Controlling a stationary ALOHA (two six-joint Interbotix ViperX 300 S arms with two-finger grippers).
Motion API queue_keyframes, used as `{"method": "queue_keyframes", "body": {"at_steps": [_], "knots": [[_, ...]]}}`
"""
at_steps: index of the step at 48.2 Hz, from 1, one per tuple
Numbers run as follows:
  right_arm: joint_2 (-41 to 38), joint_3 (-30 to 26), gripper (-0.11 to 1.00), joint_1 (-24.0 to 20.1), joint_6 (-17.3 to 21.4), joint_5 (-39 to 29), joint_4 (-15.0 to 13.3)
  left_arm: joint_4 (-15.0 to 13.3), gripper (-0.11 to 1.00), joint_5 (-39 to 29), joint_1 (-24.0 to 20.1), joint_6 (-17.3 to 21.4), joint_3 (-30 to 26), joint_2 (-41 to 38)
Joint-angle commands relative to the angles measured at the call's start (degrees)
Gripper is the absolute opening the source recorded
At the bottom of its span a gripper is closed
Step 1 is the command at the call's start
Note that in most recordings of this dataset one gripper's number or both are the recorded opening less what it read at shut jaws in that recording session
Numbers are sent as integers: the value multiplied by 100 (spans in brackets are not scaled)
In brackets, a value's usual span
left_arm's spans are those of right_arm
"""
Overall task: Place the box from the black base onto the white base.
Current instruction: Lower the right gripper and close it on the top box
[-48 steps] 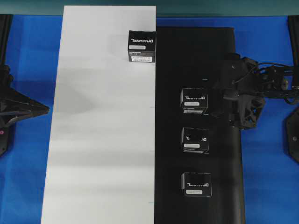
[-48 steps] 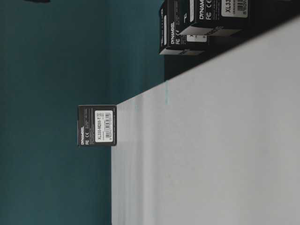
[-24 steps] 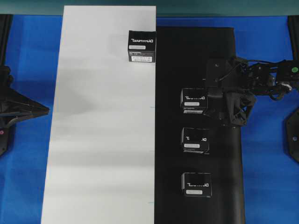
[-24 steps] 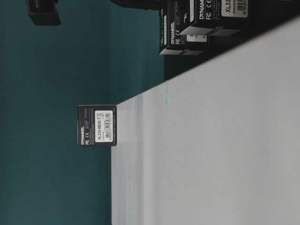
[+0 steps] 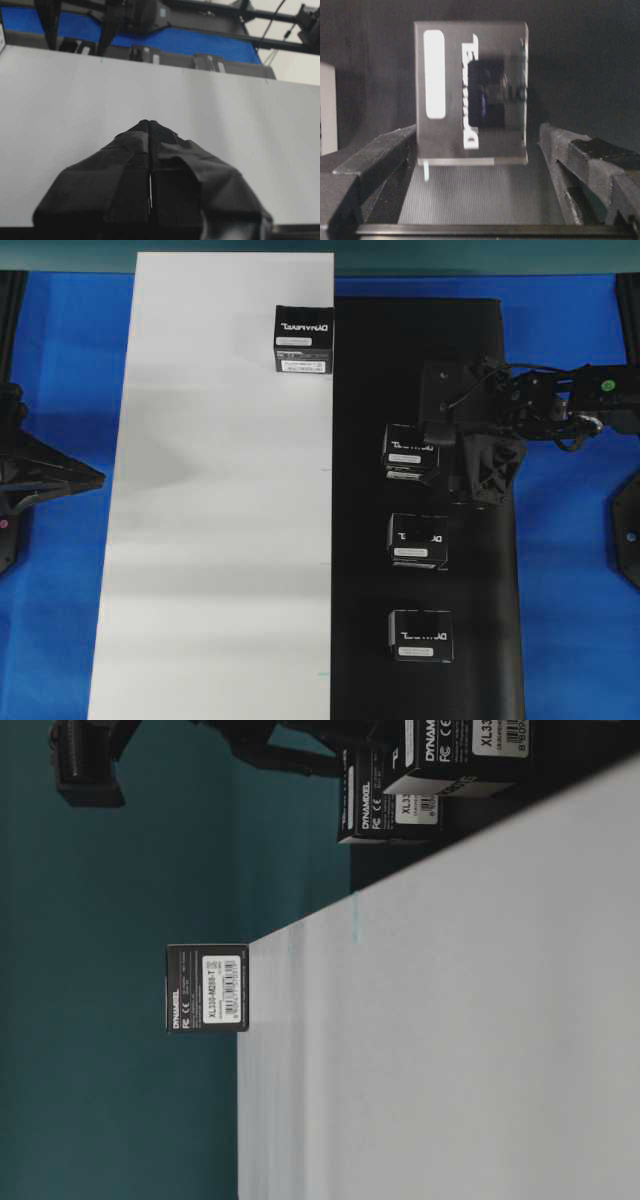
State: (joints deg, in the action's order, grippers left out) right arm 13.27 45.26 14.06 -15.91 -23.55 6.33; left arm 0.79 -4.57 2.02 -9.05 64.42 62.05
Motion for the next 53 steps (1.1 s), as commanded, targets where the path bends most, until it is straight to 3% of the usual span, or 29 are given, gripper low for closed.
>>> {"method": "queue_keyframes", "body": {"at_steps": [1, 24, 47, 53], "knots": [[-44, 26, 99, -62, -9, 290, 53, 9, -6, -9, 9, -9, -149, 0], [-18, 633, 99, -105, 26, 1731, 272, 18, -6, -97, 9, -26, -167, 53], [-44, 677, 98, -167, 44, 1863, 272, 18, -7, -97, 9, -308, -167, 62], [-9, 747, 88, -255, 44, 2013, 272, 9, -7, -97, 0, -308, -167, 62]]}}
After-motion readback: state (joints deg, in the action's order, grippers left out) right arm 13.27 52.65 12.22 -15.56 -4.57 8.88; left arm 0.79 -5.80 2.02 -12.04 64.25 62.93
